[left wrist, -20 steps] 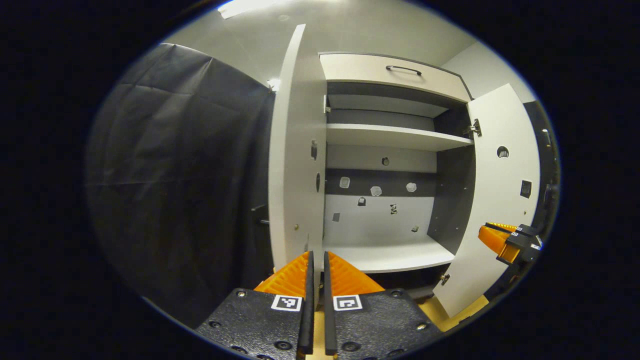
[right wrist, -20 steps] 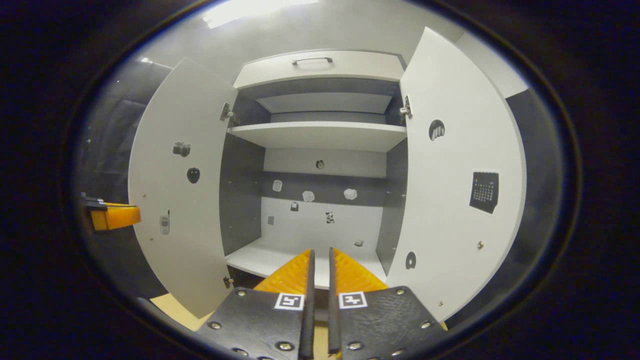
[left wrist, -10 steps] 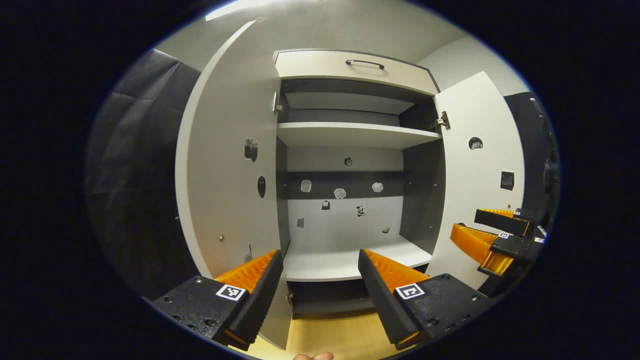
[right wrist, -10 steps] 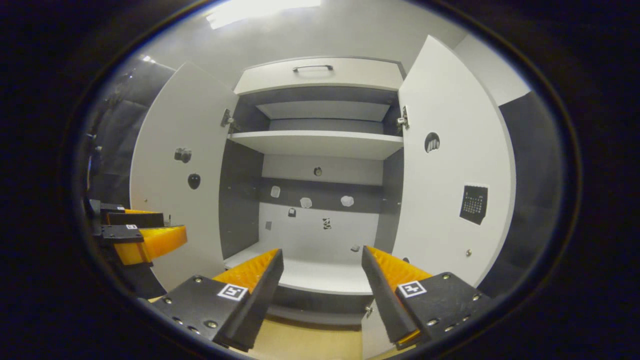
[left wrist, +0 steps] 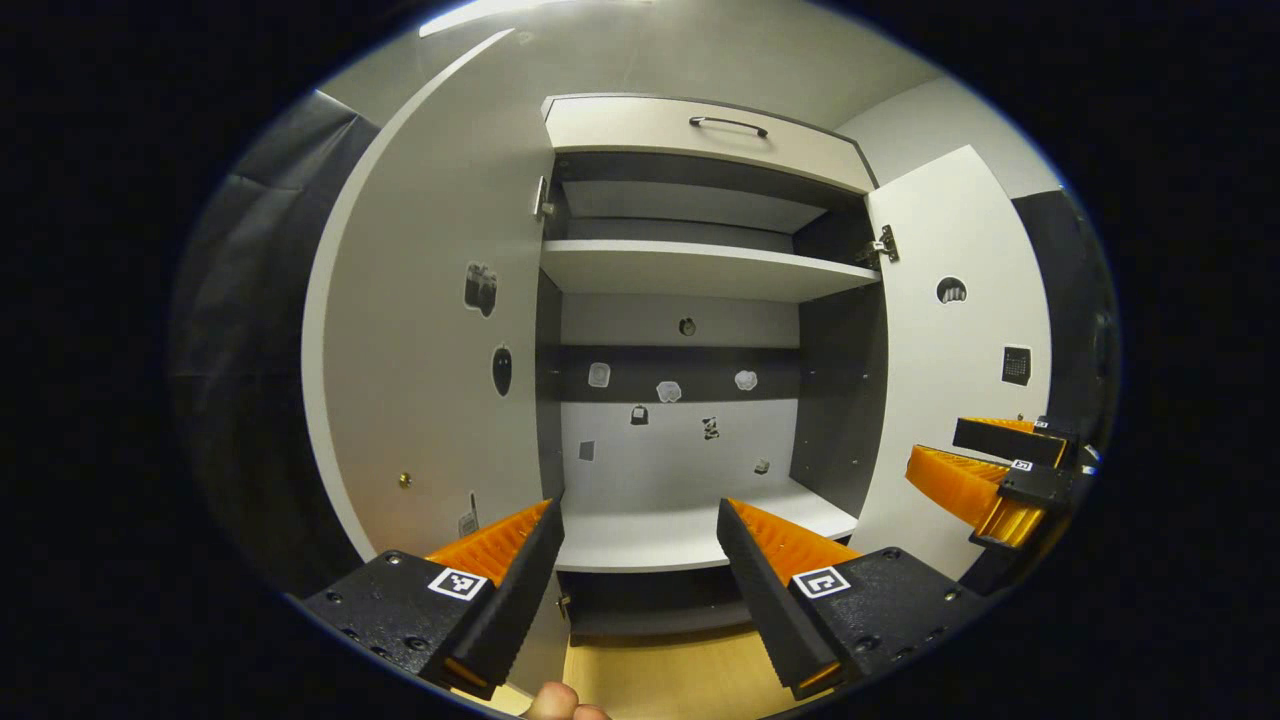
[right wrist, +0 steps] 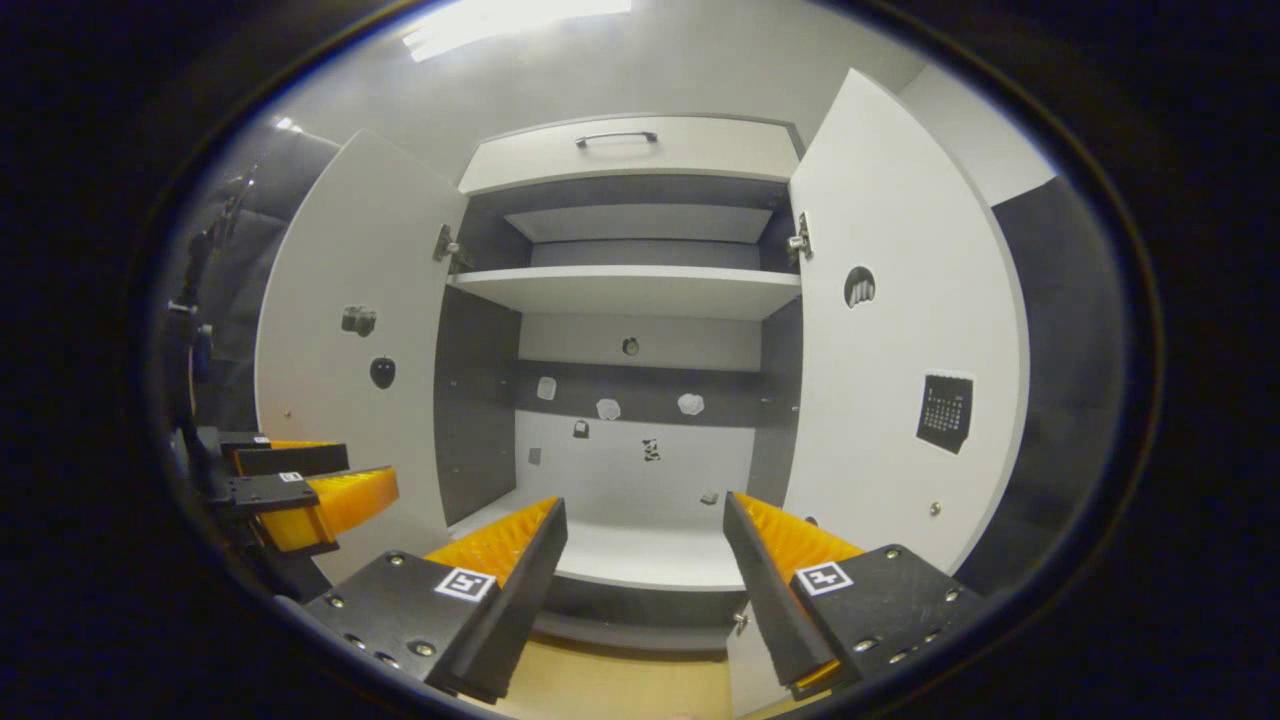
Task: Open the right door of the double-door shoe cabinet with the right hand, and open the left door with the left hand.
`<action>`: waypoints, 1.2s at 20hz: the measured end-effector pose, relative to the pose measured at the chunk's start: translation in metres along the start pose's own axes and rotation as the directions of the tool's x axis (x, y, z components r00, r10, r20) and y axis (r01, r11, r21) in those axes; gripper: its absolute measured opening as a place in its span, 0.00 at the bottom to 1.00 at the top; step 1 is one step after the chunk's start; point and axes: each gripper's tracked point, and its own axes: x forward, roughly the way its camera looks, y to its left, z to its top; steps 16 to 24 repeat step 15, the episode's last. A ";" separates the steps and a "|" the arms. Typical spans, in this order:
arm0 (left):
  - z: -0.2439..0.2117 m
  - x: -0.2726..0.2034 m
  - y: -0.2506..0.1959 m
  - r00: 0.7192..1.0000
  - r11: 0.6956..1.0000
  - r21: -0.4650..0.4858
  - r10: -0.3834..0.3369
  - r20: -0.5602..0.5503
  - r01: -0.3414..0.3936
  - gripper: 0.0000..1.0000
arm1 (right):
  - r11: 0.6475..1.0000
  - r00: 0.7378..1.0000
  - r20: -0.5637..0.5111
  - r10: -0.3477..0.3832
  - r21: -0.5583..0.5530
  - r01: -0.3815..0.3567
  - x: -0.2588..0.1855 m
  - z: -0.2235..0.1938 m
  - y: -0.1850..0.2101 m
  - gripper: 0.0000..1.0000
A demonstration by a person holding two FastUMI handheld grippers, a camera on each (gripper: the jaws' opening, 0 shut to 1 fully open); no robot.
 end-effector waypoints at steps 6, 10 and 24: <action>-0.012 0.015 -0.021 0.993 0.993 0.036 -0.112 -0.031 0.113 0.94 | 0.998 0.997 -0.014 -0.070 -0.012 0.069 -0.023 -0.008 -0.011 0.90; -0.009 0.021 -0.040 0.983 0.982 0.052 -0.180 -0.020 0.181 0.95 | 0.994 0.994 -0.004 -0.107 -0.023 0.107 -0.044 -0.007 -0.014 0.93; -0.011 0.020 -0.066 0.960 0.957 0.080 -0.278 -0.026 0.279 0.95 | 0.983 0.983 -0.001 -0.185 -0.016 0.185 -0.064 -0.009 -0.023 0.93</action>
